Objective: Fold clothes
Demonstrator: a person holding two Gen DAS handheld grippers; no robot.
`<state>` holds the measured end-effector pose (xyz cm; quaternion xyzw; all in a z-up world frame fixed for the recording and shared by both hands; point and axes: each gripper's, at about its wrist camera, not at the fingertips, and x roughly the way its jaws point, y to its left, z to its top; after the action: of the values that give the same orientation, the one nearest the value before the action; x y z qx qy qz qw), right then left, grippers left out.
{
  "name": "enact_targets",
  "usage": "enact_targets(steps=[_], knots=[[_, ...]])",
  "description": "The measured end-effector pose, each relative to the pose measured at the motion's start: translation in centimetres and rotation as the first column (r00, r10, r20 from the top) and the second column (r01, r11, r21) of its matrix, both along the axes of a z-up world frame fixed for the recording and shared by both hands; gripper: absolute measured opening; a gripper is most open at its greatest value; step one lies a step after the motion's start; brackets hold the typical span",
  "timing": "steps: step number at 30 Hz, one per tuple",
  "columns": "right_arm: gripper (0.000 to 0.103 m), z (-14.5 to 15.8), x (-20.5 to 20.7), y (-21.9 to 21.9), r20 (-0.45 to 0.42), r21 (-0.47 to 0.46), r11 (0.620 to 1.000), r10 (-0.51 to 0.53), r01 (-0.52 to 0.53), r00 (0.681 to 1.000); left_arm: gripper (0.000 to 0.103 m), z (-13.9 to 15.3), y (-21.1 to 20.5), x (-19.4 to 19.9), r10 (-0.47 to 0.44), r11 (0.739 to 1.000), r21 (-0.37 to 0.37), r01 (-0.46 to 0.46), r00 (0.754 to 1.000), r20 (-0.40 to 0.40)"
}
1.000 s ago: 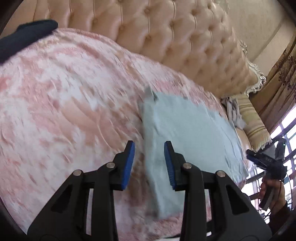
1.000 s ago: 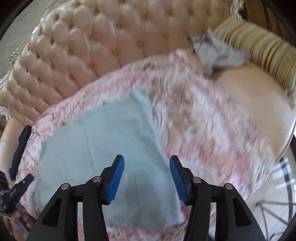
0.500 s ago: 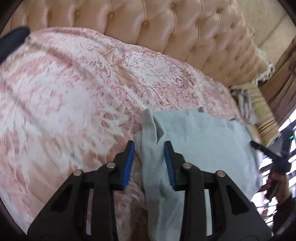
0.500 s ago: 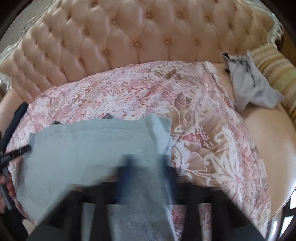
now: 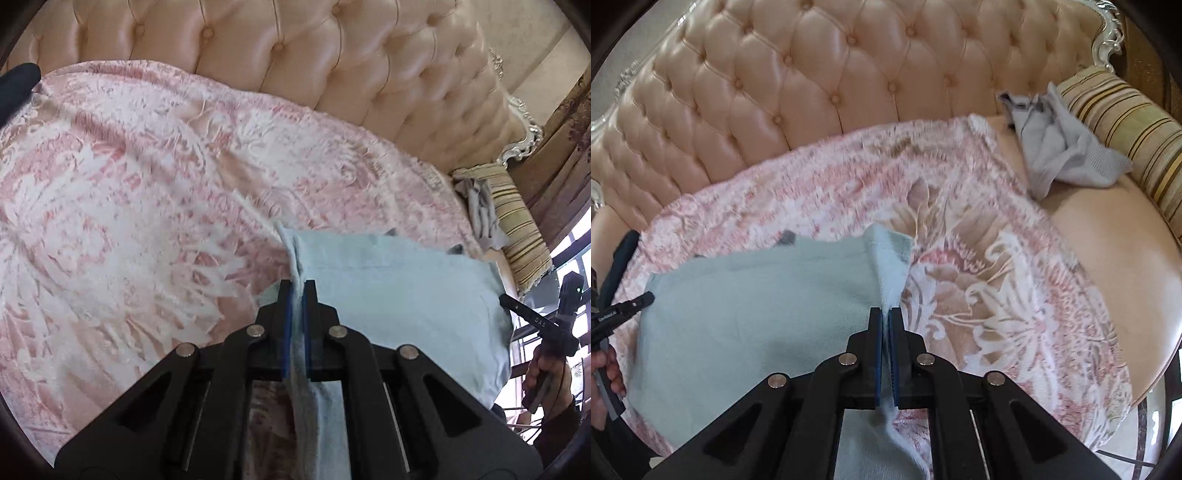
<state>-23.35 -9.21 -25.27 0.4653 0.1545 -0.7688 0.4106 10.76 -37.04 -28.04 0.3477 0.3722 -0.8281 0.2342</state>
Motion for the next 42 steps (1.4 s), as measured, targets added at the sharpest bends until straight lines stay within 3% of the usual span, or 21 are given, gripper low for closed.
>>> enact_targets(steps=[3,5,7,9,12,16,21,24,29,35,38,40,41,42], knots=[[0.007,-0.8,-0.1,-0.2,0.008,-0.002,1.0,0.001,-0.001,1.0,0.009,-0.6,-0.6,0.0,0.012,0.999,0.03,-0.012,1.0,0.001],[0.008,-0.7,-0.5,0.1,0.013,-0.014,1.0,-0.012,0.012,1.0,0.017,-0.6,-0.7,0.2,0.028,0.999,0.032,-0.028,1.0,0.004],[0.018,-0.2,-1.2,0.7,0.006,-0.021,0.999,-0.042,0.042,0.999,0.026,-0.2,-1.0,0.7,0.052,0.998,0.028,-0.051,0.999,-0.012],[0.038,0.6,-2.3,2.1,0.003,-0.043,0.993,-0.106,0.106,0.994,0.035,0.7,-1.0,1.6,0.083,0.997,0.007,-0.082,0.996,-0.032],[0.039,2.1,-3.5,4.6,-0.003,-0.082,0.978,-0.195,0.194,0.981,0.041,2.6,-0.4,3.4,0.116,0.992,-0.039,-0.119,0.99,-0.086],[0.04,3.3,-2.5,4.5,0.013,-0.15,0.983,-0.105,0.106,0.994,0.041,3.2,2.4,3.4,0.054,0.997,-0.05,-0.061,0.989,-0.138],[0.04,1.6,0.4,-0.3,0.026,-0.121,0.99,0.073,-0.07,0.997,0.041,2.3,6.3,1.5,-0.063,0.998,-0.033,0.058,0.988,-0.144],[0.04,-0.1,-0.3,-2.4,0.002,-0.028,0.998,0.057,-0.057,0.998,0.041,1.2,6.9,1.0,-0.073,0.997,-0.003,0.073,0.991,-0.112],[0.041,-0.7,-2.9,-2.2,0.015,-0.039,0.999,-0.008,0.008,1.0,0.041,0.5,7.5,1.2,-0.072,0.997,-0.004,0.072,0.993,-0.096],[0.04,-1.2,-2.9,-3.4,0.004,-0.045,0.995,0.092,-0.092,0.996,0.042,-0.3,8.3,1.5,-0.071,0.997,-0.006,0.071,0.995,-0.075],[0.04,-1.6,-3.3,-3.9,0.027,-0.05,0.992,0.121,-0.12,0.992,0.055,-0.4,8.9,1.4,-0.09,0.996,-0.025,0.088,0.994,-0.062],[0.028,-1.7,-3.6,-4.0,0.04,-0.057,0.99,0.135,-0.133,0.99,0.076,-0.1,9.4,1.0,-0.107,0.994,-0.042,0.106,0.993,-0.04],[0.012,-1.5,-3.6,-3.9,0.039,-0.07,0.988,0.141,-0.138,0.989,0.08,-0.1,9.6,0.8,-0.113,0.993,-0.05,0.111,0.993,-0.035],[0.011,-1.2,-3.7,-3.6,0.054,-0.102,0.986,0.142,-0.136,0.988,0.085,0.0,9.8,0.7,-0.115,0.992,-0.058,0.113,0.993,-0.038]])
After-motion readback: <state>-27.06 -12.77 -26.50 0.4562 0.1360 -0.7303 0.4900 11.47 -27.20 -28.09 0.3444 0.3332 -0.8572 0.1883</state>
